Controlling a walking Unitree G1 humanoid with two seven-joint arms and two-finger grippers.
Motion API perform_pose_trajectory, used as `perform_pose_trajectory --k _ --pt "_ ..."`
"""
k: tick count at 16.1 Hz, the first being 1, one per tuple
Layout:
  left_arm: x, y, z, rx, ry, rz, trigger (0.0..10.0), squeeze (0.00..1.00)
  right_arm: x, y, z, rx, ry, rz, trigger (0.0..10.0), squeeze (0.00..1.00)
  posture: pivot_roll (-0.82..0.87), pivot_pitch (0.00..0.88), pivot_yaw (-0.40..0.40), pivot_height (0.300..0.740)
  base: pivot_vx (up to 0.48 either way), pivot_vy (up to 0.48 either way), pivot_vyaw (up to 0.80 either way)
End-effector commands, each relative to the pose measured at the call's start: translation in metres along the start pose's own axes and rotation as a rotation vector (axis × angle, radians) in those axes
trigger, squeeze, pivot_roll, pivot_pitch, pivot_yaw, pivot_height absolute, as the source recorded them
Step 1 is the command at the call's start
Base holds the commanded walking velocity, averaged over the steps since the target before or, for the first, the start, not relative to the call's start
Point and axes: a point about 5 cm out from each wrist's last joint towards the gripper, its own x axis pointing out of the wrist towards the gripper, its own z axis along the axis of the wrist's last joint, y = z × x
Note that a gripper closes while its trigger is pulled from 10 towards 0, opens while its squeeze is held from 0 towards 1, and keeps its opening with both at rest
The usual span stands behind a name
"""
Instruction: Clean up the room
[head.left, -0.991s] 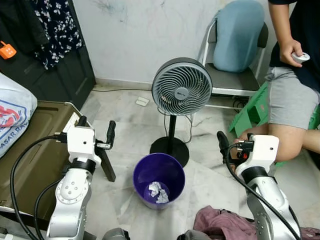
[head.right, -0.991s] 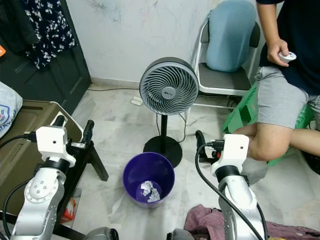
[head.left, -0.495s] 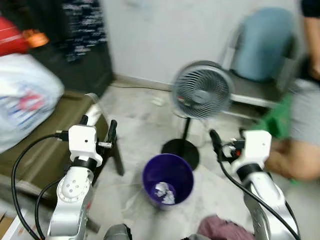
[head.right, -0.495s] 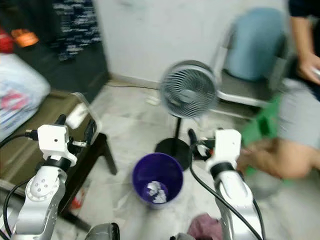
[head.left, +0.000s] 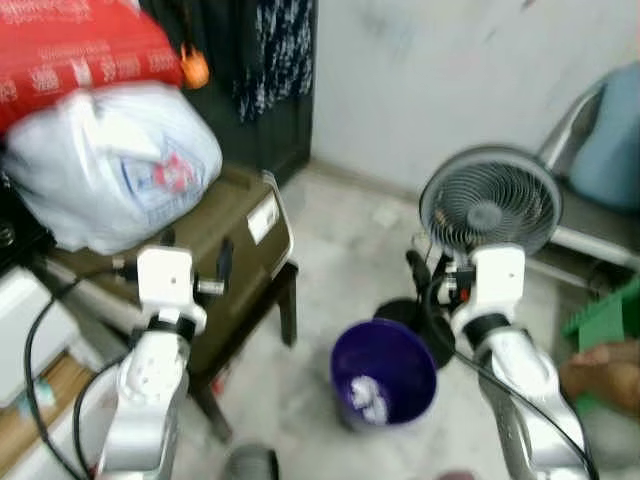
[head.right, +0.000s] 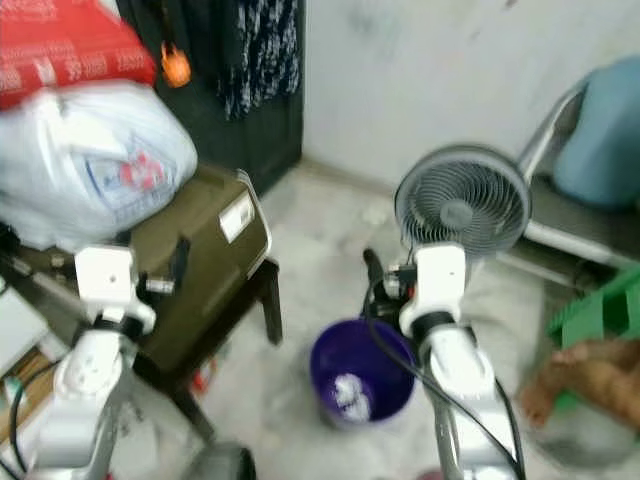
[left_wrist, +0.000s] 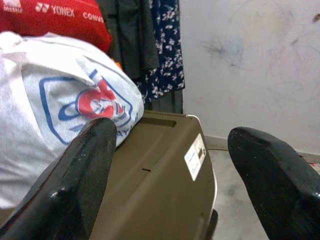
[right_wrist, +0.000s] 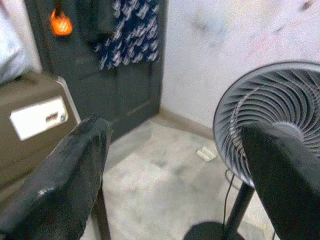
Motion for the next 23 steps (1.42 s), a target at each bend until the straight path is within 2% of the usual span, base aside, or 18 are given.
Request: perform_pose_trajectory --k 1,7,10,23 --pt "0.002 0.0 0.001 0.007 0.008 0.021 10.0 0.0 -0.001 -0.002 -0.002 -0.005 0.015 -0.001 10.0 0.0 -0.13 0.0 0.003 0.74 0.0 0.0 0.8" --pt "0.007 0.001 0.0 0.012 0.011 0.045 10.0 0.0 0.006 -0.002 -0.002 0.005 0.002 -0.016 10.0 0.0 -0.13 0.0 -0.006 0.74 0.0 0.0 0.76" --pt "0.008 0.001 0.0 0.019 0.007 0.048 10.0 0.0 0.007 -0.004 -0.002 -0.011 0.008 -0.031 10.0 0.0 -0.13 0.0 -0.005 0.74 0.0 0.0 0.0" --pt "0.014 0.001 0.003 0.047 -0.01 0.04 10.0 0.0 0.014 0.002 0.0 0.011 -0.011 -0.022 10.0 0.0 -0.13 0.0 0.005 0.74 0.0 0.0 0.8"
